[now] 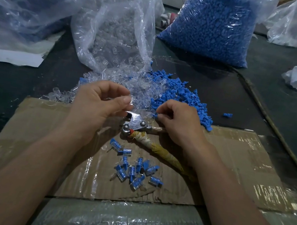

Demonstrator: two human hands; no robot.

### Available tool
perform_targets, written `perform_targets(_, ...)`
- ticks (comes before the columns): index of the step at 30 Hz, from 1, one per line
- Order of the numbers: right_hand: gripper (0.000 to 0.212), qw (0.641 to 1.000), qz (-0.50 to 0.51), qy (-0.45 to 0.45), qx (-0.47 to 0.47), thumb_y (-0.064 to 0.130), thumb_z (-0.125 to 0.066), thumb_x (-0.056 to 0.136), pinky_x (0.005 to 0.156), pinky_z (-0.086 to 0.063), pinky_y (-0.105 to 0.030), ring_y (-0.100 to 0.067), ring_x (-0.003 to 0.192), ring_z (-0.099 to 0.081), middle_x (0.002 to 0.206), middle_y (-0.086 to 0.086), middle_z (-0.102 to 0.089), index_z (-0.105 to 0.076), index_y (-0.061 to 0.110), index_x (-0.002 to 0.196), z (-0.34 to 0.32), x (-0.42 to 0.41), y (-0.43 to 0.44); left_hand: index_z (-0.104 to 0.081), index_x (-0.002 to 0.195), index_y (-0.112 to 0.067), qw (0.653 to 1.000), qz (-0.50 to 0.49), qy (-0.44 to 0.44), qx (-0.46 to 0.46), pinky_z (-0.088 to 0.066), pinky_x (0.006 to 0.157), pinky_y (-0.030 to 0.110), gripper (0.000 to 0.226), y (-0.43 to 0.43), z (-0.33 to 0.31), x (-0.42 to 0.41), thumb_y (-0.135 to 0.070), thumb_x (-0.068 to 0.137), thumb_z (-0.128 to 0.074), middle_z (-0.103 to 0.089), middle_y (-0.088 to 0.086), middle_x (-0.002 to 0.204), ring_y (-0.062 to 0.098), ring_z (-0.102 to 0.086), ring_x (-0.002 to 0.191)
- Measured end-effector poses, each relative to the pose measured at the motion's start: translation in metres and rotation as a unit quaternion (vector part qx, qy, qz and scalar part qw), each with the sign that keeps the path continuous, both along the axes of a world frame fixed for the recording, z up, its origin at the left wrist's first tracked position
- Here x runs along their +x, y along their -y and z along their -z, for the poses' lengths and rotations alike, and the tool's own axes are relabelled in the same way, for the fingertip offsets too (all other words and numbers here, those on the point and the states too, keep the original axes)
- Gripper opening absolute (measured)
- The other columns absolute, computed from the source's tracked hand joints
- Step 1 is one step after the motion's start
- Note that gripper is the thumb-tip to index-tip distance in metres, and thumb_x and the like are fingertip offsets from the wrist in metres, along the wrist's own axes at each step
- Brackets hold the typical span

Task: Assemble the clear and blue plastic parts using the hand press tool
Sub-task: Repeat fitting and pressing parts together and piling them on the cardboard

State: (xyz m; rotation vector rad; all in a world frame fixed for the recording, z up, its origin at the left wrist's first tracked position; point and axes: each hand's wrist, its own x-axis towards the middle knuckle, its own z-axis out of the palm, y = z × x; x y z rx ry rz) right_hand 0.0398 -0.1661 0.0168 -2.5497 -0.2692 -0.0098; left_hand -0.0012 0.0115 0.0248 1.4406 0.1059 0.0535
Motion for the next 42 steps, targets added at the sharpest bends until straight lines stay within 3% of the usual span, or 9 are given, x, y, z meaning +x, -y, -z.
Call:
perform_targets(5, 0.022, 0.999, 0.005, 0.042, 0.003, 0.01, -0.051, 0.092, 0.076, -0.038, -0.021, -0.006, 0.088, -0.047, 0.094, 0.008, -0.05, -0.066, 0.019, 0.104, -0.001, 0.001, 0.004, -0.066, 0.085, -0.01, 1.0, 0.002, -0.007, 0.007, -0.055, 0.059, 0.021, 0.023, -0.001, 0.0, 0.001, -0.015, 0.062, -0.066, -0.071, 0.006, 0.079, 0.018, -0.07, 0.074)
perform_targets(8, 0.025, 0.998, 0.007, 0.057, 0.015, 0.008, -0.05, 0.092, 0.07, -0.034, -0.015, 0.0, 0.081, -0.044, 0.091, 0.009, -0.049, -0.068, 0.019, 0.105, -0.004, 0.0, 0.007, -0.067, 0.083, -0.012, 1.0, 0.005, -0.013, 0.005, -0.053, 0.056, 0.021, 0.022, -0.002, -0.001, 0.0, -0.011, 0.061, -0.069, -0.071, 0.005, 0.081, 0.017, -0.07, 0.07)
perform_targets(12, 0.018, 0.986, 0.011, 0.059, 0.157, 0.009, -0.059, 0.087, 0.061, -0.04, -0.005, 0.008, 0.065, -0.052, 0.082, 0.014, -0.059, -0.068, 0.022, 0.095, -0.013, -0.008, 0.005, -0.069, 0.084, -0.017, 1.0, 0.001, -0.015, 0.021, -0.054, 0.063, 0.028, 0.026, -0.002, 0.0, 0.0, 0.003, 0.067, -0.071, -0.07, -0.002, 0.079, 0.019, -0.068, 0.072)
perform_targets(17, 0.027, 0.955, -0.054, 0.072, 0.284, 0.005, -0.065, 0.081, 0.057, -0.043, -0.01, 0.003, 0.061, -0.052, 0.068, 0.012, -0.055, -0.055, 0.03, 0.076, -0.021, -0.027, -0.01, -0.066, 0.085, -0.022, 0.996, 0.029, 0.008, 0.085, -0.056, 0.061, 0.023, 0.03, -0.001, -0.003, -0.002, 0.002, 0.067, -0.07, -0.071, -0.003, 0.082, 0.012, -0.069, 0.074)
perform_targets(21, 0.028, 0.957, -0.095, 0.088, 0.259, 0.005, -0.064, 0.082, 0.058, -0.045, -0.012, -0.001, 0.064, -0.051, 0.072, 0.011, -0.053, -0.051, 0.029, 0.076, -0.02, -0.034, -0.021, -0.068, 0.081, -0.019, 0.994, 0.046, 0.015, 0.099, -0.056, 0.06, 0.023, 0.027, 0.0, -0.005, -0.003, 0.004, 0.068, -0.071, -0.072, 0.002, 0.076, 0.013, -0.068, 0.068)
perform_targets(25, 0.029, 0.96, -0.086, 0.115, 0.242, 0.003, -0.064, 0.081, 0.058, -0.044, -0.012, -0.002, 0.065, -0.051, 0.07, 0.011, -0.052, -0.05, 0.028, 0.074, -0.02, -0.034, -0.02, -0.072, 0.08, -0.019, 0.995, 0.06, 0.016, 0.083, -0.057, 0.067, 0.032, 0.025, 0.001, -0.004, -0.005, 0.002, 0.066, -0.071, -0.071, 0.006, 0.078, 0.02, -0.069, 0.074)
perform_targets(31, 0.031, 0.965, -0.082, 0.122, 0.217, 0.005, -0.065, 0.079, 0.057, -0.043, -0.011, 0.0, 0.064, -0.051, 0.067, 0.013, -0.051, -0.049, 0.029, 0.072, -0.02, -0.034, -0.019, -0.069, 0.079, -0.015, 0.993, 0.073, 0.017, 0.086, -0.057, 0.066, 0.032, 0.02, 0.002, -0.006, -0.006, -0.002, 0.064, -0.071, -0.07, 0.009, 0.076, 0.024, -0.069, 0.072)
perform_targets(39, 0.02, 0.956, -0.087, 0.076, 0.271, 0.016, -0.068, 0.081, 0.06, -0.046, -0.013, 0.001, 0.067, -0.054, 0.073, 0.013, -0.057, -0.056, 0.032, 0.078, -0.019, -0.032, -0.017, -0.07, 0.079, -0.006, 0.997, 0.072, 0.009, 0.038, -0.05, 0.08, 0.057, 0.023, 0.006, -0.013, -0.011, -0.013, 0.056, -0.069, -0.068, 0.02, 0.082, 0.044, -0.063, 0.083)
perform_targets(42, 0.022, 0.952, -0.108, 0.049, 0.283, 0.018, -0.064, 0.083, 0.07, -0.049, -0.015, 0.002, 0.077, -0.059, 0.081, 0.018, -0.063, -0.06, 0.039, 0.087, -0.018, -0.031, -0.016, -0.07, 0.074, -0.009, 0.996, 0.083, -0.003, 0.019, -0.052, 0.076, 0.053, 0.018, 0.005, -0.012, -0.01, -0.012, 0.057, -0.069, -0.069, 0.017, 0.081, 0.033, -0.064, 0.077)
